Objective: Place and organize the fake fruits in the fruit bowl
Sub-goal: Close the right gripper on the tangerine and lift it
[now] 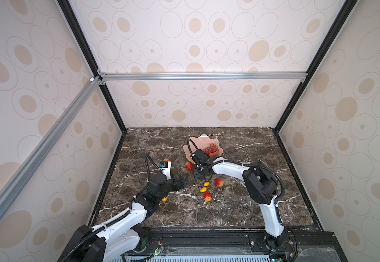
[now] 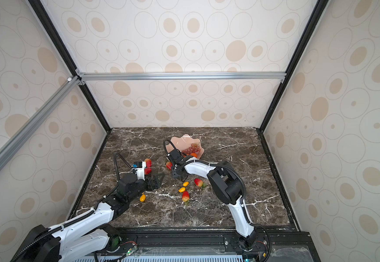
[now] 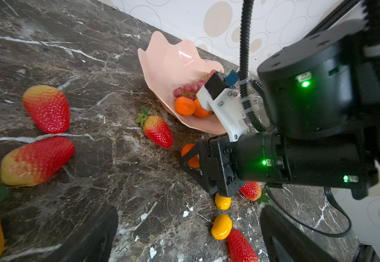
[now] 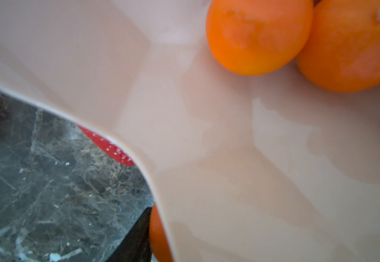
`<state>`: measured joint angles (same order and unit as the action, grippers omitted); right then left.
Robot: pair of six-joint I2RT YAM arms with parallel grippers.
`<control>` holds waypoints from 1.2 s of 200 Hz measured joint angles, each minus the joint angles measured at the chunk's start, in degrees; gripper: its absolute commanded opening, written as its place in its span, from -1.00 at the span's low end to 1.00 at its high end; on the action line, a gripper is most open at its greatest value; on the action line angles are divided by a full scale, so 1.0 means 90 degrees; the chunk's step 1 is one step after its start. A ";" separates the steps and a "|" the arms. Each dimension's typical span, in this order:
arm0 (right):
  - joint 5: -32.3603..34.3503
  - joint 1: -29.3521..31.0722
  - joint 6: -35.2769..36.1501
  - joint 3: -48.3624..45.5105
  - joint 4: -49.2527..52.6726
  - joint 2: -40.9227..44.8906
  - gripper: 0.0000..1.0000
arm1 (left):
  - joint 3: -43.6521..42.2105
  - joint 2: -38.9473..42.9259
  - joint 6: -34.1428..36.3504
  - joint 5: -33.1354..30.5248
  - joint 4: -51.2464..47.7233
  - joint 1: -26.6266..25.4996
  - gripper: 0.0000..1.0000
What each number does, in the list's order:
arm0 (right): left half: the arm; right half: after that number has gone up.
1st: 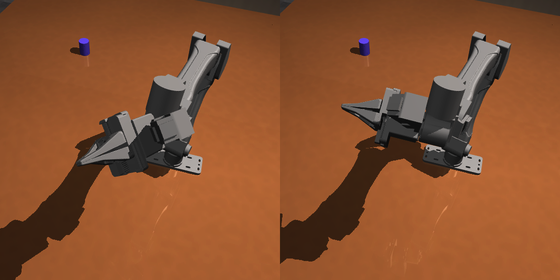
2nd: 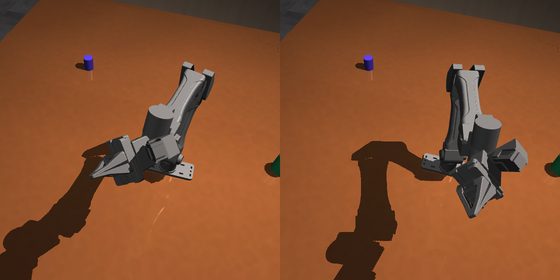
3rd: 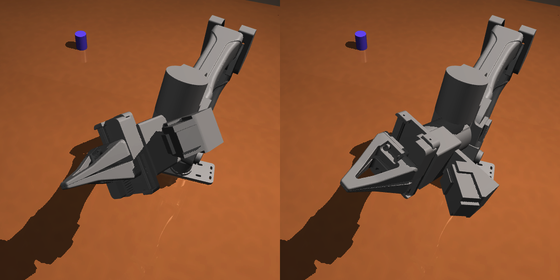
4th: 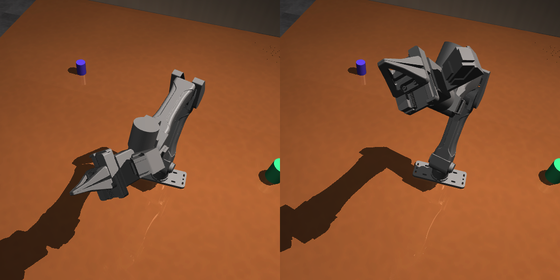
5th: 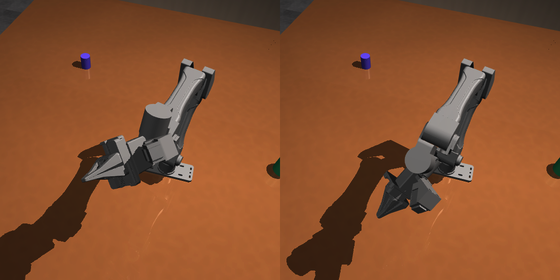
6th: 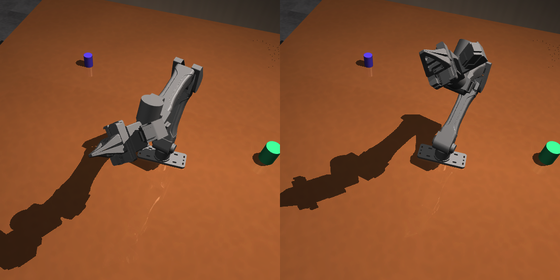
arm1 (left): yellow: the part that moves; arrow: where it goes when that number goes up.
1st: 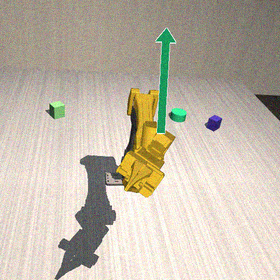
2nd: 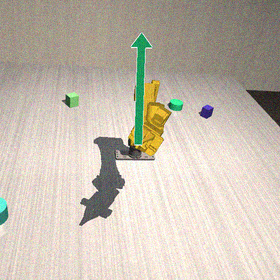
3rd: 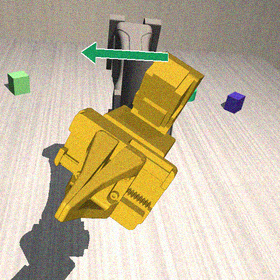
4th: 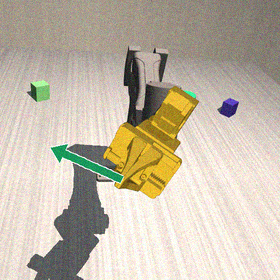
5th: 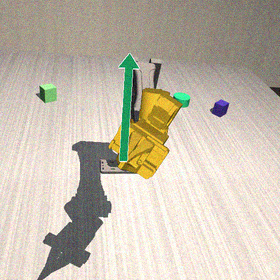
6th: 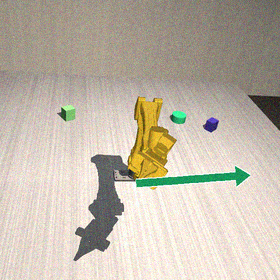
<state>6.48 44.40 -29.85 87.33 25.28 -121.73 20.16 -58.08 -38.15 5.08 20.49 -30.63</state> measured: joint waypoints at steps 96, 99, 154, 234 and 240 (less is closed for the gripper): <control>0.0044 0.0000 0.0083 -0.0109 -0.0044 0.0073 -0.15 | 0.0000 0.0075 -0.0002 -0.0063 0.0000 0.0002 0.97; 0.0041 0.0000 0.0083 -0.0121 -0.0046 0.0083 -0.15 | 0.0000 0.0075 -0.0002 -0.0068 0.0000 0.0002 0.97; -0.0194 0.0029 0.0034 -0.0862 -0.0175 0.0838 -0.16 | 0.0000 0.0073 0.0002 -0.0131 -0.0017 0.0002 0.97; -0.0296 0.0041 -0.0012 -0.1705 -0.0236 0.2501 -0.15 | 0.0386 -0.0476 0.0206 -0.0049 0.0005 0.0002 0.97; -0.0272 0.0027 -0.0010 -0.1705 -0.0238 0.2582 -0.15 | 0.0447 -0.0559 0.0223 -0.0027 0.0024 0.0002 0.97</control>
<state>4.03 44.64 -29.93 71.99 23.14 -98.50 24.18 -63.11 -36.14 4.84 20.71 -30.61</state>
